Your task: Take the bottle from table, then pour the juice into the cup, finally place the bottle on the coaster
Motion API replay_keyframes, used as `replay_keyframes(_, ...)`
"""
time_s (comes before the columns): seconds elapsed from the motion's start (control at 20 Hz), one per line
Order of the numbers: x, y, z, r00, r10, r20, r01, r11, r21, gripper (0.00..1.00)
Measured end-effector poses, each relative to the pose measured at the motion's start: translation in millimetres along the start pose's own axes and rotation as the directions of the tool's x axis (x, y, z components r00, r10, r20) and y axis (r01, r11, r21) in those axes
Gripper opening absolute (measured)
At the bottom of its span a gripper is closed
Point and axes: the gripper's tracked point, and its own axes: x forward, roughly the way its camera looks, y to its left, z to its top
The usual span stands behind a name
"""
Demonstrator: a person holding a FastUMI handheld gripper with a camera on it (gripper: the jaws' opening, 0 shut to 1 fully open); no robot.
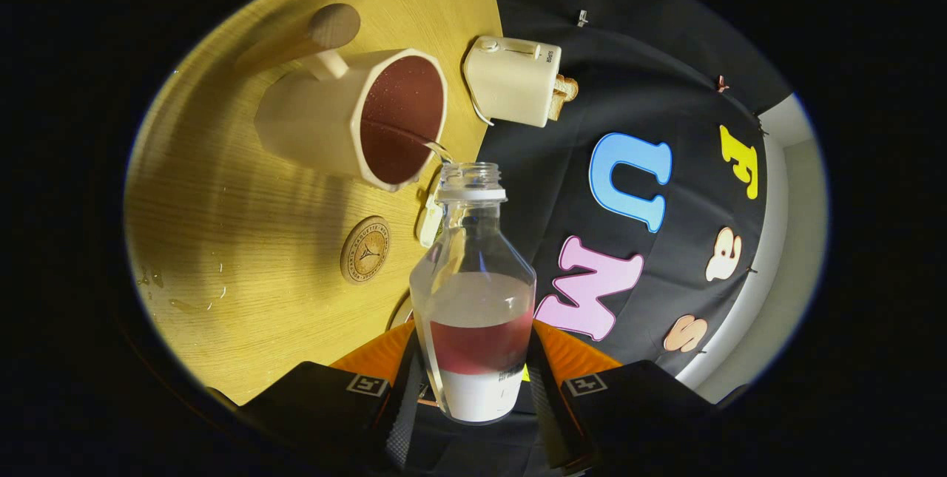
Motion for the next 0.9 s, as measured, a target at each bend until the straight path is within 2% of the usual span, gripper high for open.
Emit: replay_keyframes(0.9, 1.4, -17.0, 10.7, 0.994, -0.071, 0.087, 0.084, 0.984, -0.157, 0.71)
